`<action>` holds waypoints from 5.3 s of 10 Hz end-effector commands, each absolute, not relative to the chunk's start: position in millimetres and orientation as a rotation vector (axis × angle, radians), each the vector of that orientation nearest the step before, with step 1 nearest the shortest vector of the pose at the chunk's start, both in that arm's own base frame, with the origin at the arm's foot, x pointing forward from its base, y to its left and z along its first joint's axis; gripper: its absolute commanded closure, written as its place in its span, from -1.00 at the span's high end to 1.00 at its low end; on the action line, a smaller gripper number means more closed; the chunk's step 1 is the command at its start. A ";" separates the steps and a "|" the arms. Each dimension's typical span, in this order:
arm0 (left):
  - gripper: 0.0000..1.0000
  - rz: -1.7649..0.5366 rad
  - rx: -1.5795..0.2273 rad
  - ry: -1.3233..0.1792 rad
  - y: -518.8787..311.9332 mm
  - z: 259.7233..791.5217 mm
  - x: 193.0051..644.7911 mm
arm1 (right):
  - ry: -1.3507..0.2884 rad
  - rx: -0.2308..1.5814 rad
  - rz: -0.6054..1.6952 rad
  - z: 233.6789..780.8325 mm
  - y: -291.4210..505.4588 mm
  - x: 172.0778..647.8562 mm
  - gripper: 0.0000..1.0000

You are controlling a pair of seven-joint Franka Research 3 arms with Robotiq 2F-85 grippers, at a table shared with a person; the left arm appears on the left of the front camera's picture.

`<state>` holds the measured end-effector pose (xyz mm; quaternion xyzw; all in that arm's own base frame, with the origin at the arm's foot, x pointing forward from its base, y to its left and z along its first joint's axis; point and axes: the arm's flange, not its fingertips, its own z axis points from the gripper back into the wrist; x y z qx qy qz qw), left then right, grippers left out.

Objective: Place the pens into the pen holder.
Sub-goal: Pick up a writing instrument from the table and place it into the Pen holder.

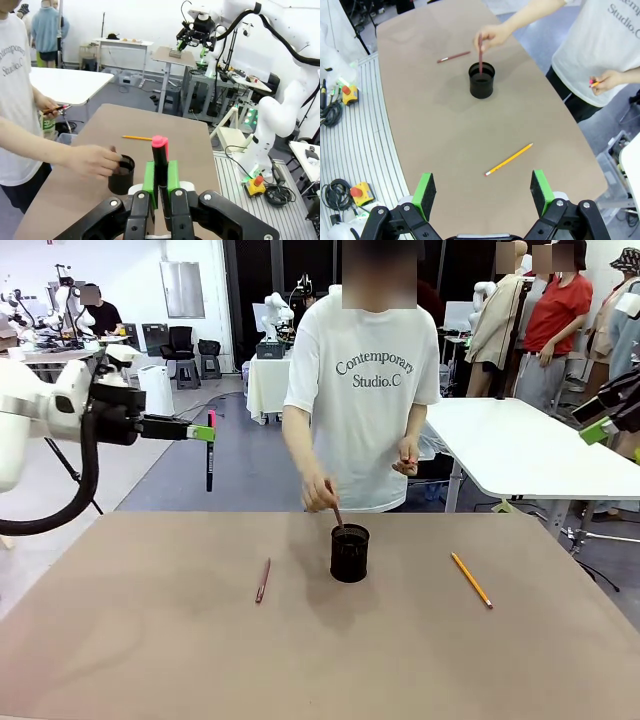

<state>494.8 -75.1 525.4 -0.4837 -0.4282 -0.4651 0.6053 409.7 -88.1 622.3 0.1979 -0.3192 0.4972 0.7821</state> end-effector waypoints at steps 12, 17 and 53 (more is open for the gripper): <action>-1.00 -1.075 -1.109 -1.025 -69.3 528.2 490.5 | -0.703 0.439 1.081 623.3 -88.1 409.4 1.00; -1.00 -1.075 -1.109 -1.025 -69.3 528.2 490.5 | -0.703 0.439 1.081 623.3 -88.1 409.4 1.00; -1.00 -1.075 -1.109 -1.025 -69.3 528.2 490.5 | -0.703 0.439 1.081 623.3 -88.1 409.4 1.00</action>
